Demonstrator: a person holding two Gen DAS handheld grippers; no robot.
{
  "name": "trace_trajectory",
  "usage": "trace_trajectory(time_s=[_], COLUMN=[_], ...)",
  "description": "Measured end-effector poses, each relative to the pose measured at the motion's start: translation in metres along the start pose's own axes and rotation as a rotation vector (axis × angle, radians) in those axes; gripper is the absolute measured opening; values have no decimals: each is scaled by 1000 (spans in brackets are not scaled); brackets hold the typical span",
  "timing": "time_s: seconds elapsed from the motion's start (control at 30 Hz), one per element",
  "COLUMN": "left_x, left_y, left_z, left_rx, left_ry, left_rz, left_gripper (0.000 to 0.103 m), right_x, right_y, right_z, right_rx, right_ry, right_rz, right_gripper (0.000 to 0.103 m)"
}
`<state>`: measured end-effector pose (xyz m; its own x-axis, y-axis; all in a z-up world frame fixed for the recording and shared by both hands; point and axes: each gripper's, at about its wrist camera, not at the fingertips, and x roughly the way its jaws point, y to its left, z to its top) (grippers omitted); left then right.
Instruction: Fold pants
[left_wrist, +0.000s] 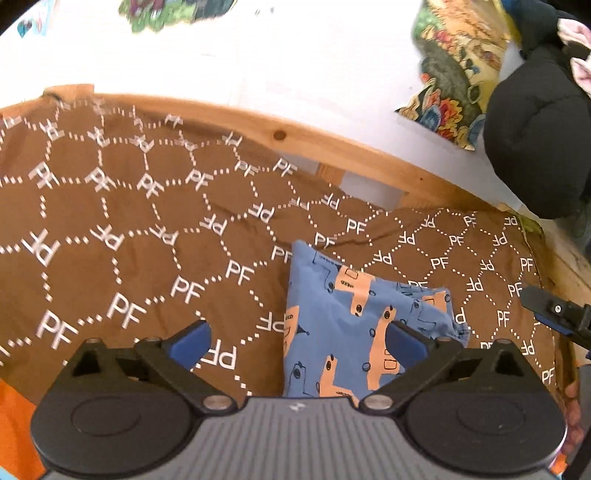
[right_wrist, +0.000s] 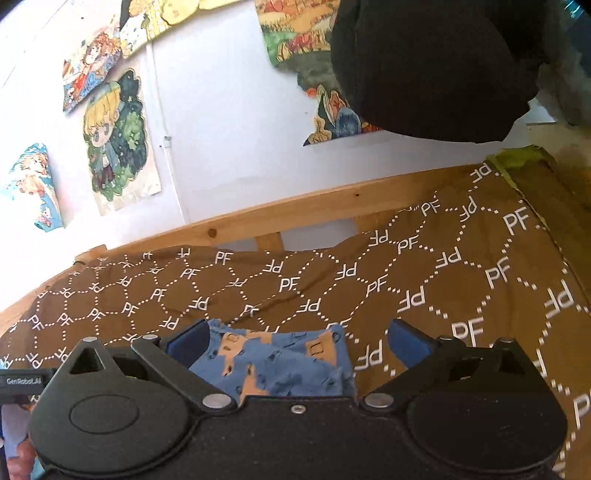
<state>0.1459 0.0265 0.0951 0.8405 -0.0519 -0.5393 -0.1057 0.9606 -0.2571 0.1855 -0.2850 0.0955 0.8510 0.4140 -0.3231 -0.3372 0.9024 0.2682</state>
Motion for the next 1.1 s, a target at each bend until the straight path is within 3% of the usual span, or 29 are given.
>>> trace_trajectory(time_s=[0.4,0.6,0.8,1.1], left_x=[-36,-50,-57,-57], left_y=[-19,-27,-28,-20], left_z=[-32,-58,-84,-104], left_rx=[100,187,232,221], left_ry=[-108,-147,-108,-60], left_rz=[62,60,67,66], left_gripper=[103,103,103,103], right_x=[-57,-80,-95,-101], right_y=[33,44,48,41], right_z=[-37,-67,-93,-124], right_rx=[-109,-142,-142,-100], right_ry=[-96,-93,-69,-21], right_rz=[-72,-113,-157,-202], right_gripper=[102,102,102,102])
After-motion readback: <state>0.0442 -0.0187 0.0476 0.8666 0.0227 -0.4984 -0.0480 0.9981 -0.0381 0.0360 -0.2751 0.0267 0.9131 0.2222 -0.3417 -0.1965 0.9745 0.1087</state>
